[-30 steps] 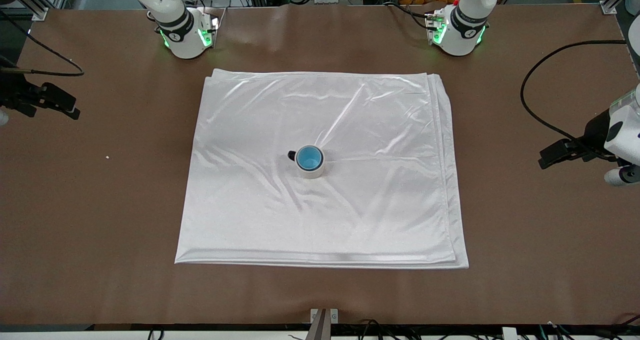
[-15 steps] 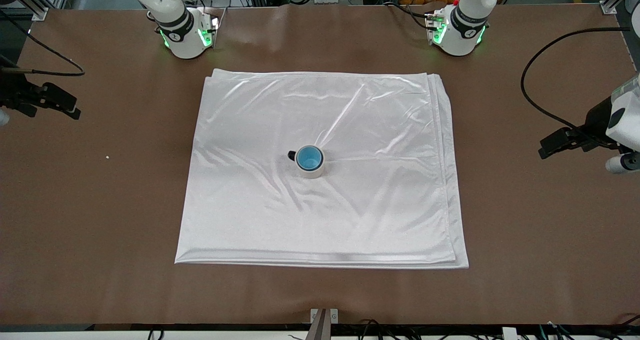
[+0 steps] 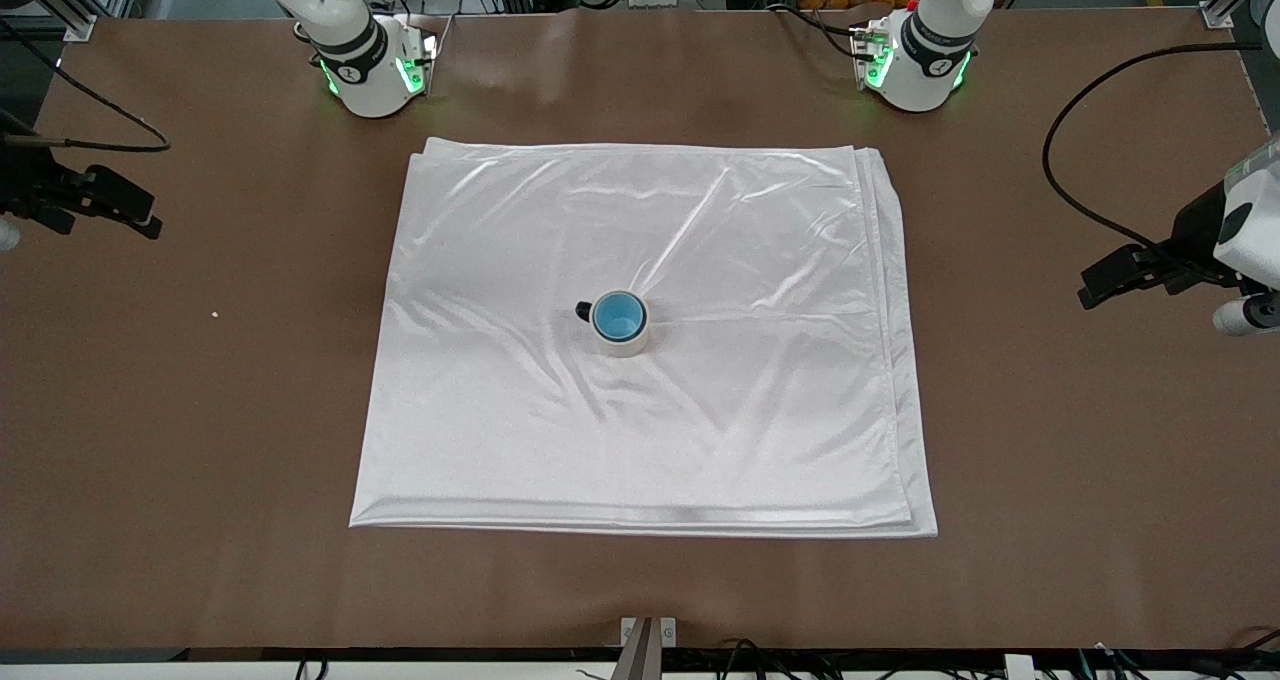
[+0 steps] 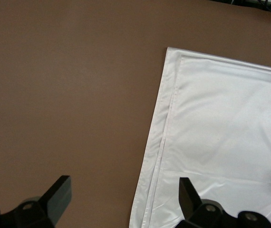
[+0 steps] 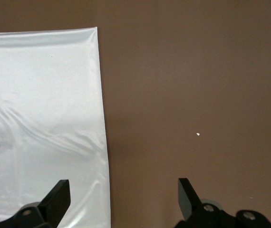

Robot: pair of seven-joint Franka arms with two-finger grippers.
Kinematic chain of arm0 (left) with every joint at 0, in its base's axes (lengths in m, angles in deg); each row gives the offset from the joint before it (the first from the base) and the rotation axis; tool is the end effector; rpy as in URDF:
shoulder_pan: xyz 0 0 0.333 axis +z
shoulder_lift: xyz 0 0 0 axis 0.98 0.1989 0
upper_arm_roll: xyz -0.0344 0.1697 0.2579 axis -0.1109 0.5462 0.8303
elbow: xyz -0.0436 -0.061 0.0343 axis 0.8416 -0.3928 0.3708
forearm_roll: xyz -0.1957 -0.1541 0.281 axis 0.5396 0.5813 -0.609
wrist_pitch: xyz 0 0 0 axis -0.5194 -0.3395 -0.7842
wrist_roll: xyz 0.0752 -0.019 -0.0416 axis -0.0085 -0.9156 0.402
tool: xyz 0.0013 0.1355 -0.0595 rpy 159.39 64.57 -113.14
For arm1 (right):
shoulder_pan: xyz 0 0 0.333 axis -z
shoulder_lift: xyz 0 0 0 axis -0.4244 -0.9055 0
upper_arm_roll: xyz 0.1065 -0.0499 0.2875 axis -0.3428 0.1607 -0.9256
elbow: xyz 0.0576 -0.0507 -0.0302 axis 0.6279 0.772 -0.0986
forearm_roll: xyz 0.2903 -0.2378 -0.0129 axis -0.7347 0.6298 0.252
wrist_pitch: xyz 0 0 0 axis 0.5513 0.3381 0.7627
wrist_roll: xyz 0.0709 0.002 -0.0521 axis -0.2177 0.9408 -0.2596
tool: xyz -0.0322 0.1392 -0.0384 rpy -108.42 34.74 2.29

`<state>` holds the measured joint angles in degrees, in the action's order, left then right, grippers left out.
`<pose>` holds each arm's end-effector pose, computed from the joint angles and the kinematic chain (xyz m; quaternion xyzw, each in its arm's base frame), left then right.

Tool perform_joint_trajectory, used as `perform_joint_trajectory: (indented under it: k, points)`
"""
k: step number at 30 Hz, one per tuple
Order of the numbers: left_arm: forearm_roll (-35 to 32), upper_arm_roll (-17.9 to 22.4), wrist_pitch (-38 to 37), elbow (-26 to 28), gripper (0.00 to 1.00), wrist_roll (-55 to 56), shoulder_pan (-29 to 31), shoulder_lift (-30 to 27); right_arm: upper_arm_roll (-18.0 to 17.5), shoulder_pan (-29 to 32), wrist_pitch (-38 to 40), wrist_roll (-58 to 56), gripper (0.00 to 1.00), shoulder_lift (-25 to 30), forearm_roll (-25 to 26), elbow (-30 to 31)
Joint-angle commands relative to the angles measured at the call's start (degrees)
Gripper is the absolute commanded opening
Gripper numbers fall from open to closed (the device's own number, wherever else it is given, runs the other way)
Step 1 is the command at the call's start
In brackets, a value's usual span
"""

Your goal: Place blue cup into white mug on cloth

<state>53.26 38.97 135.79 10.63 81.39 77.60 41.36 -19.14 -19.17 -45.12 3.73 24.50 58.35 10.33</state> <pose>0.5888 -0.0354 0.5463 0.9962 0.0812 0.0296 0.0052 0.5272 -0.0180 0.5743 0.9994 -0.0344 0.0045 0.0057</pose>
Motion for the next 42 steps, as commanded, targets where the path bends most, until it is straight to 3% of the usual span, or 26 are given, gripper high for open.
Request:
perform_joint_trajectory:
  k: [1,18,42]
  points:
    - [0.5,-0.8,-0.1,1.3,1.0,-1.3,0.9,-1.9,-0.1,-0.7,0.3,1.2,1.0,0.5,0.3,-0.3]
    - [0.4,-4.0,-0.1,1.5,1.0,-1.2,3.2,-3.2,-0.1,-1.6,-0.2,1.3,1.0,0.4,0.3,-0.3]
    - [-0.6,-3.8,1.1,1.2,1.0,-1.2,2.7,-2.9,0.2,-1.2,-0.3,1.2,1.0,0.4,0.3,0.0]
